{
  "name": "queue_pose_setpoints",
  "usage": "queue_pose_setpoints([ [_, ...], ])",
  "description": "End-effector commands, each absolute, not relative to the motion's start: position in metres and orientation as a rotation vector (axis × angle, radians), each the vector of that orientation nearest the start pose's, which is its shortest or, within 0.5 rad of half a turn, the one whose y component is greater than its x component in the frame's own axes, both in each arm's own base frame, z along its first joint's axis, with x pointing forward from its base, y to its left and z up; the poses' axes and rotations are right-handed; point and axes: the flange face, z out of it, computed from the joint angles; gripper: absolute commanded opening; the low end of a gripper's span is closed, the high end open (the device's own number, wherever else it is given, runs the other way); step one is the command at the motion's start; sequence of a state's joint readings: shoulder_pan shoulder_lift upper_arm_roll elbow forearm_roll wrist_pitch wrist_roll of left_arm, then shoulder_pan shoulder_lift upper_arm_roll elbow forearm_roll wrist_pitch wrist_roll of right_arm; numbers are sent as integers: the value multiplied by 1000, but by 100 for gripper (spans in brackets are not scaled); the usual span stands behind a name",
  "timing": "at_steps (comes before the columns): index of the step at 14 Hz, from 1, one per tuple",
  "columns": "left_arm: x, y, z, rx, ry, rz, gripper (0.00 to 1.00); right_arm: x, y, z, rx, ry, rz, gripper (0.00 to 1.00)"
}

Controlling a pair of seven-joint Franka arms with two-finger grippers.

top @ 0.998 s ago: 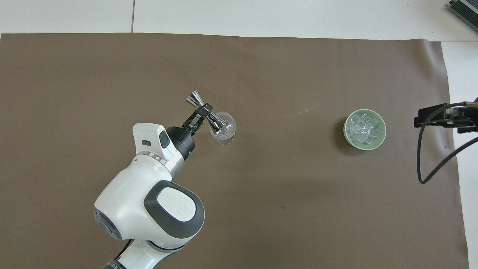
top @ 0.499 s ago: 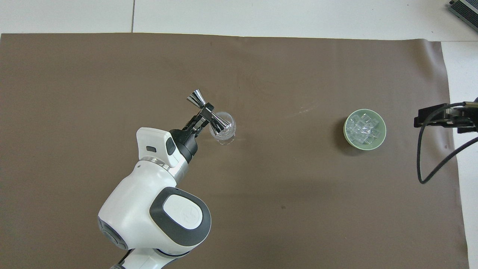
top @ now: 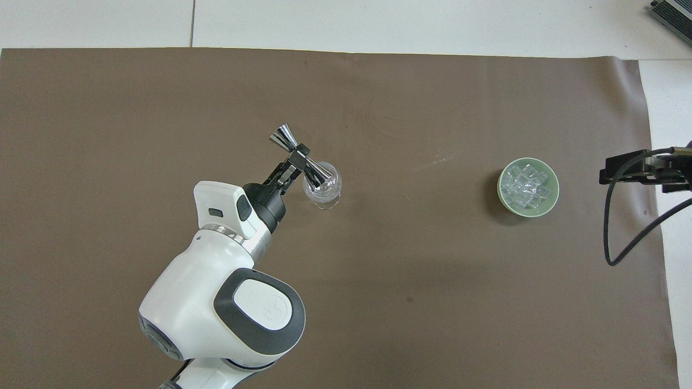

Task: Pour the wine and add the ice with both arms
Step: 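Tilt the silver cup upright and draw it back from the glass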

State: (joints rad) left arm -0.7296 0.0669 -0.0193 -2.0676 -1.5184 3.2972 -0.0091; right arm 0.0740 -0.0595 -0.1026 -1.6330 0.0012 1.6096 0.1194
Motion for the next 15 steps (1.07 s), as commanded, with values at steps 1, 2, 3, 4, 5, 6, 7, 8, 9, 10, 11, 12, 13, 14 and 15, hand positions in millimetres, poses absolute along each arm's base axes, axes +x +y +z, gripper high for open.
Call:
queue_pose_setpoints([
  [1, 484, -295, 471, 1888, 1034, 561, 0, 531, -17, 632, -3097, 205, -50, 100],
  [2, 486, -293, 471, 1856, 1079, 521, 0, 532, -17, 631, -3098, 205, -48, 100],
  [3, 491, -287, 470, 1817, 1133, 478, 0, 532, -17, 631, -3098, 205, -48, 100],
  [4, 494, -283, 470, 1785, 1173, 446, 0, 531, -17, 632, -3097, 205, -50, 100],
  [5, 498, -278, 468, 1761, 1207, 420, 0, 531, -17, 632, -3097, 205, -50, 100],
  [6, 502, -269, 467, 1737, 1241, 399, 0, 532, -17, 631, -3098, 205, -48, 100],
  [7, 508, -260, 467, 1719, 1259, 368, 0, 531, -17, 632, -3097, 205, -50, 100],
  [8, 511, -252, 467, 1697, 1282, 337, 0, 532, -17, 631, -3098, 205, -48, 100],
  [9, 516, -243, 465, 1679, 1305, 313, 0, 531, -17, 632, -3097, 205, -50, 100],
  [10, 521, -235, 462, 1673, 1313, 285, 0, 532, -17, 631, -3098, 205, -48, 100],
  [11, 526, -225, 458, 1670, 1322, 260, 0, 532, -17, 631, -3098, 205, -48, 100],
  [12, 531, -215, 453, 1668, 1326, 228, 0, 532, -17, 631, -3098, 205, -48, 100],
  [13, 536, -206, 451, 1661, 1330, 206, 0, 532, -17, 631, -3098, 205, -48, 100],
  [14, 539, -196, 447, 1652, 1347, 189, 0, 531, -17, 632, -3097, 205, -50, 100],
  [15, 542, -187, 443, 1639, 1359, 157, 0, 532, -17, 631, -3098, 205, -48, 100],
])
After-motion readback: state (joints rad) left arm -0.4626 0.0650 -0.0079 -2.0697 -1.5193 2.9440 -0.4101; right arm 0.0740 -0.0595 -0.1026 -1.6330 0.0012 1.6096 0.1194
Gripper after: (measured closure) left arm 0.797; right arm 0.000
